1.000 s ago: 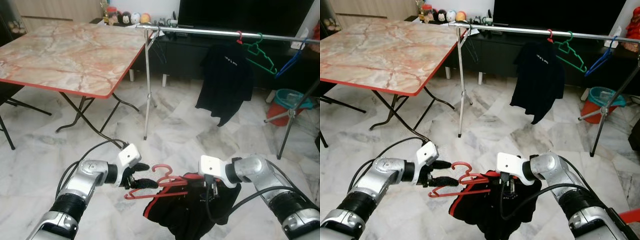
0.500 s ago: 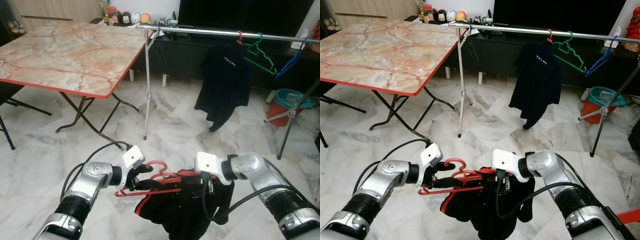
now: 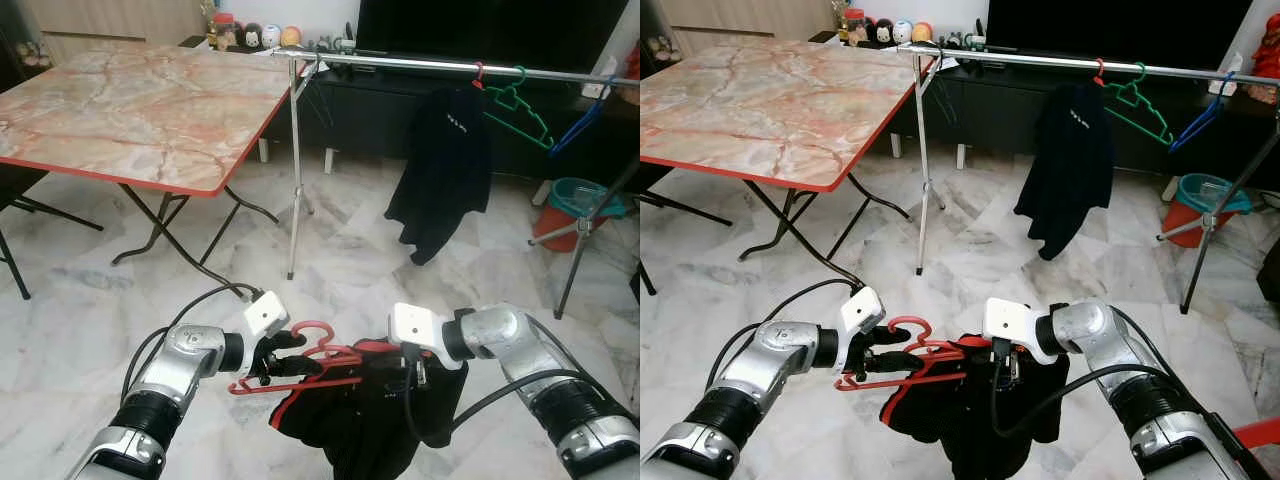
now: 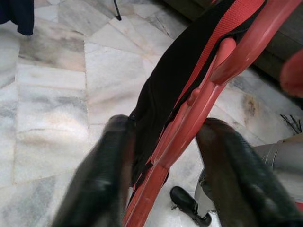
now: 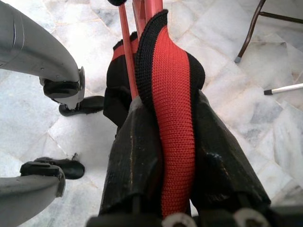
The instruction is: Hang hanger
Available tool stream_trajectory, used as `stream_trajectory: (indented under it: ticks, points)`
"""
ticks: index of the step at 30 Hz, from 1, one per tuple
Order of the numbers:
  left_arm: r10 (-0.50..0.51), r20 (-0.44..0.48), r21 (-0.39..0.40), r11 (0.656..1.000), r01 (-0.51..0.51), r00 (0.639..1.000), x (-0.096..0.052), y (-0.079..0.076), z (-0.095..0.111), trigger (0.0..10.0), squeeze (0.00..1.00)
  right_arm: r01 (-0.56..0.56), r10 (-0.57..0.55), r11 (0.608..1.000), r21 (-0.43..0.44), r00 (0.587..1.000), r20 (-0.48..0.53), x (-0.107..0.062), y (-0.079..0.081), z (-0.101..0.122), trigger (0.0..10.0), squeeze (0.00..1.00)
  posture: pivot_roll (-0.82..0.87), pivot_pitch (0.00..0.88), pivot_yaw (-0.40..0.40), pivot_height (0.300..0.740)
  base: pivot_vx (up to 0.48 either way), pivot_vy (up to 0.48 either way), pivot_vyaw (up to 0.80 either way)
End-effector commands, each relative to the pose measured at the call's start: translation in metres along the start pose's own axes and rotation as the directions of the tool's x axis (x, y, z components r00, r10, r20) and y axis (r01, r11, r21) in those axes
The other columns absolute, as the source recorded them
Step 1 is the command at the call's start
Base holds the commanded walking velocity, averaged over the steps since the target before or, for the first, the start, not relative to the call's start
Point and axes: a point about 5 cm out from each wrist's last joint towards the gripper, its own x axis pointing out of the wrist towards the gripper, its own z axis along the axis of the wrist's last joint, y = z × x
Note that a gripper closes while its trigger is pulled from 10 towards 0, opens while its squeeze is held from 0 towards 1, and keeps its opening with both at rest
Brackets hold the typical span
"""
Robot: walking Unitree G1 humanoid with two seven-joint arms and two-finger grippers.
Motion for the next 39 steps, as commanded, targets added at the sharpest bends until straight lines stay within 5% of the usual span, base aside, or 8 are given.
stream_trajectory:
  ticks: [1, 37, 38, 39]
  points:
    - [0.001, 0.008, -0.014, 1.000, -0.001, 1.000, -0.0002, 0.0003, -0.0013, 0.0, 0.00, 0.034, -0.033, 0.999, -0.032, 0.999, 0.038, -0.0058, -0.0080, 0.0118, 10.0, 0.00, 0.12, 0.000, -0.028, 0.740, 0.000, 0.000, 0.00]
    - [-0.008, 0.015, -0.008, 1.000, 0.009, 1.000, 0.0012, -0.0010, -0.0020, 0.0, 0.00, 0.063, -0.062, 0.998, -0.028, 0.998, 0.024, -0.0019, -0.0111, 0.0111, 10.0, 0.00, 0.11, 0.000, -0.024, 0.740, 0.000, 0.000, 0.00]
    - [-0.008, 0.015, -0.006, 1.000, 0.008, 1.000, 0.0012, -0.0009, -0.0019, 0.0, 0.00, 0.065, -0.064, 0.998, -0.027, 0.998, 0.024, -0.0019, -0.0113, 0.0110, 10.0, 0.33, 0.11, 0.000, -0.024, 0.740, 0.000, 0.000, 0.00]
    - [-0.008, 0.015, -0.005, 1.000, 0.008, 1.000, 0.0012, -0.0009, -0.0018, 0.0, 0.00, 0.066, -0.065, 0.998, -0.026, 0.998, 0.025, -0.0019, -0.0115, 0.0109, 10.0, 0.33, 0.11, 0.000, -0.024, 0.740, 0.000, 0.000, 0.00]
